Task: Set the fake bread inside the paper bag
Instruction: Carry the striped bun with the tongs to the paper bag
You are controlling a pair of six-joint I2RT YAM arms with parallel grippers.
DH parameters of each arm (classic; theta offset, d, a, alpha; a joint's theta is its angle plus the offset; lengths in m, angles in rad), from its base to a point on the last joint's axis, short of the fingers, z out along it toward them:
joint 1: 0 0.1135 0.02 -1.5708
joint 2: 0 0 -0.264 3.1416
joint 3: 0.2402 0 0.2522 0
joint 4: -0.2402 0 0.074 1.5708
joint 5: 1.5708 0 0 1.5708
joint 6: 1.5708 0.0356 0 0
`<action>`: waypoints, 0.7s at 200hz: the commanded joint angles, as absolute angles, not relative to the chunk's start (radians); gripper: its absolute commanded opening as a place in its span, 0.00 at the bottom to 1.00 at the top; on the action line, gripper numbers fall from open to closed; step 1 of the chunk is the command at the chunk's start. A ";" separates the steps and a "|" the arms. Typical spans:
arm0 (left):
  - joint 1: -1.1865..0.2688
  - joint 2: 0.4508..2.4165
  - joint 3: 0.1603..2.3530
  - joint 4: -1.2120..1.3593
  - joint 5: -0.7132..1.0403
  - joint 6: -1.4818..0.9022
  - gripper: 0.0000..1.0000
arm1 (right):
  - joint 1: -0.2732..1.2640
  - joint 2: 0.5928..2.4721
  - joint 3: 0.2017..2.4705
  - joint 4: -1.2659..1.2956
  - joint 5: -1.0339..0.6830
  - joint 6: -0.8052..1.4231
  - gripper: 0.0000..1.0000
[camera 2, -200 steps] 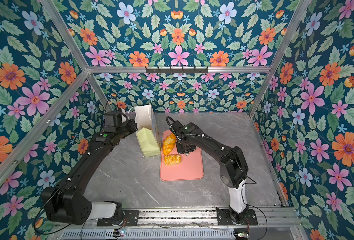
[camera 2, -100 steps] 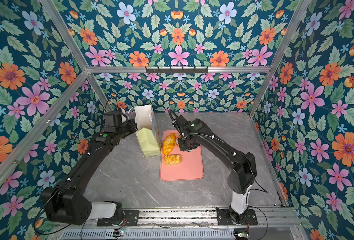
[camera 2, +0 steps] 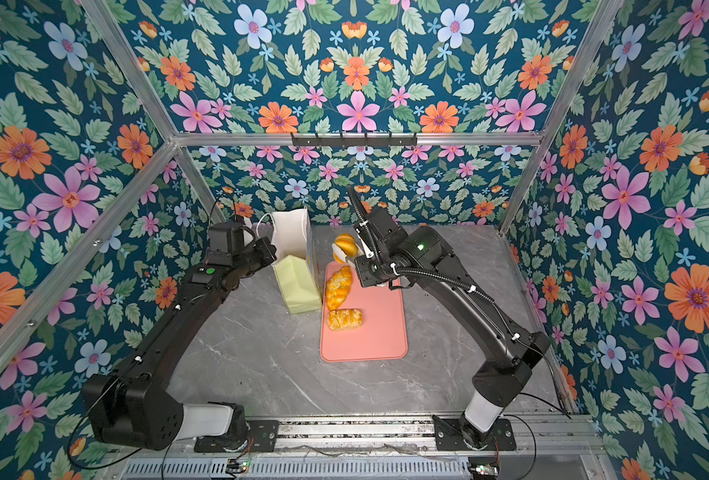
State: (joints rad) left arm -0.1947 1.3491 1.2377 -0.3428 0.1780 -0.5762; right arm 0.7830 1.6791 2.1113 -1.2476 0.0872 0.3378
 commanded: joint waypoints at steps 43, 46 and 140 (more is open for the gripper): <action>-0.214 1.348 1.266 -0.338 0.183 -0.613 0.01 | 0.836 1.746 2.366 -1.290 0.055 0.305 0.35; -0.214 1.348 1.267 -0.337 0.183 -0.613 0.01 | 0.838 1.748 2.376 -1.291 0.054 0.303 0.35; -0.223 1.341 1.270 -0.347 0.144 -0.624 0.00 | 0.877 1.794 2.514 -1.241 -0.035 0.335 0.35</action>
